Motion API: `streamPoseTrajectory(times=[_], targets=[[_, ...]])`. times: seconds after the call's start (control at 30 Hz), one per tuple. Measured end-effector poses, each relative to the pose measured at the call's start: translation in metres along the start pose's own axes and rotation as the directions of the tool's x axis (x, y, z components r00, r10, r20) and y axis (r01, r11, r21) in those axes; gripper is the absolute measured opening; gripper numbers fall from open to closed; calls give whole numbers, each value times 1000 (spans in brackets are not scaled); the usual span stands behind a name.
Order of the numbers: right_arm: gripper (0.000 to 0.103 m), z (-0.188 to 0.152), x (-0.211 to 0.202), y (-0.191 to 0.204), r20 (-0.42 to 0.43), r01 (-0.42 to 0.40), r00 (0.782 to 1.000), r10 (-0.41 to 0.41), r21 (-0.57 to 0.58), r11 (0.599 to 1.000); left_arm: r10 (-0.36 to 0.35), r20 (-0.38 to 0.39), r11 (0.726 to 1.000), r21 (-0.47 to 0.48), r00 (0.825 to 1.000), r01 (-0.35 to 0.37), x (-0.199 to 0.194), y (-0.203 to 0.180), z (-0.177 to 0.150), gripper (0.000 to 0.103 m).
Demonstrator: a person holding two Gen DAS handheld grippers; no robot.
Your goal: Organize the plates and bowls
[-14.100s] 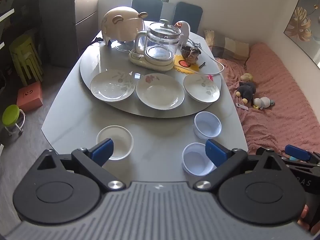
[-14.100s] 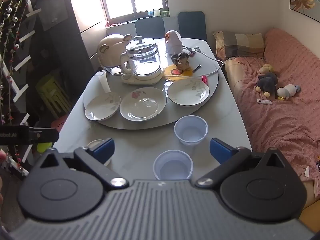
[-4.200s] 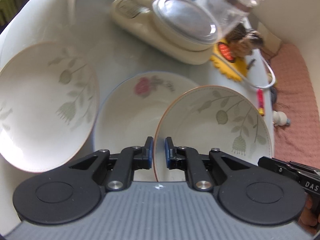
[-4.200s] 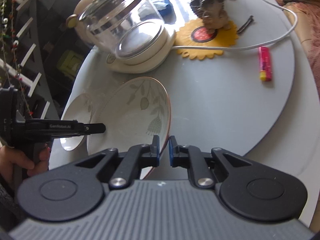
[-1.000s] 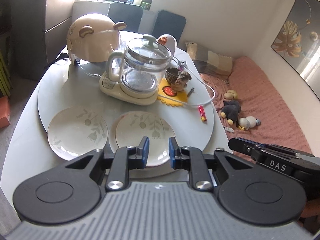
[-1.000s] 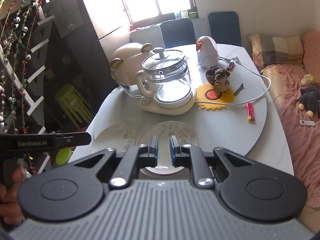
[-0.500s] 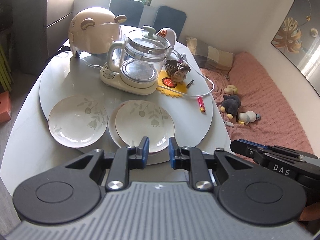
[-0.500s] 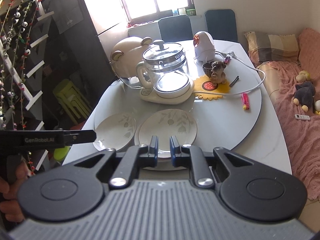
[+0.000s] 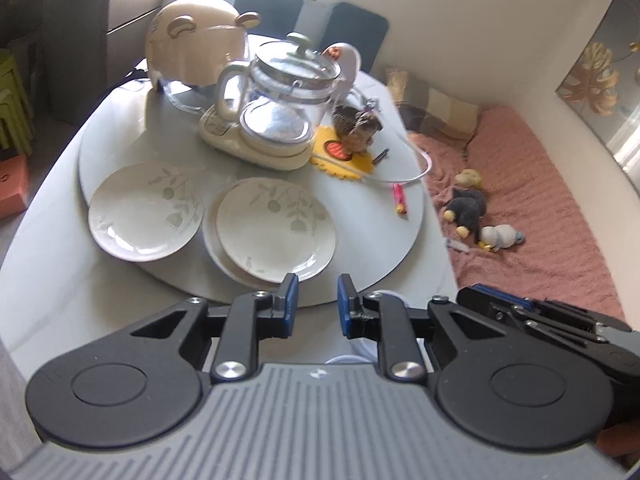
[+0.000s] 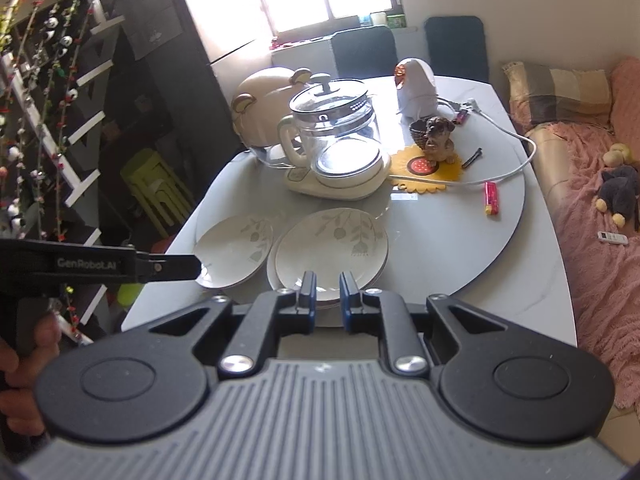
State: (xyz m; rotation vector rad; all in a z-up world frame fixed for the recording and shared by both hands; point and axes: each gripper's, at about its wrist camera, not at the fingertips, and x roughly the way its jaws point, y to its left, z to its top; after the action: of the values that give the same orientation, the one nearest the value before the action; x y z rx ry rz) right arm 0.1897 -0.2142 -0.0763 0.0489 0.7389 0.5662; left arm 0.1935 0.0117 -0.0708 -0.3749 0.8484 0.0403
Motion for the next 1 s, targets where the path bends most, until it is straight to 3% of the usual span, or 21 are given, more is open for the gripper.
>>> streamPoseTrajectory(times=[0.4,0.7,1.0], targets=[[16,-7,-4,-11,-41,-126,992,123,-68,990,132,-7,986,-103,991,-132,-18,-16,-27,23],[16,-8,-5,-7,-53,-170,985,164,-126,977,166,23,981,-102,986,-163,-33,-22,-34,25],[16,-15,7,5,-83,-183,981,174,-113,977,175,15,976,-132,984,-172,-31,0,-39,25]])
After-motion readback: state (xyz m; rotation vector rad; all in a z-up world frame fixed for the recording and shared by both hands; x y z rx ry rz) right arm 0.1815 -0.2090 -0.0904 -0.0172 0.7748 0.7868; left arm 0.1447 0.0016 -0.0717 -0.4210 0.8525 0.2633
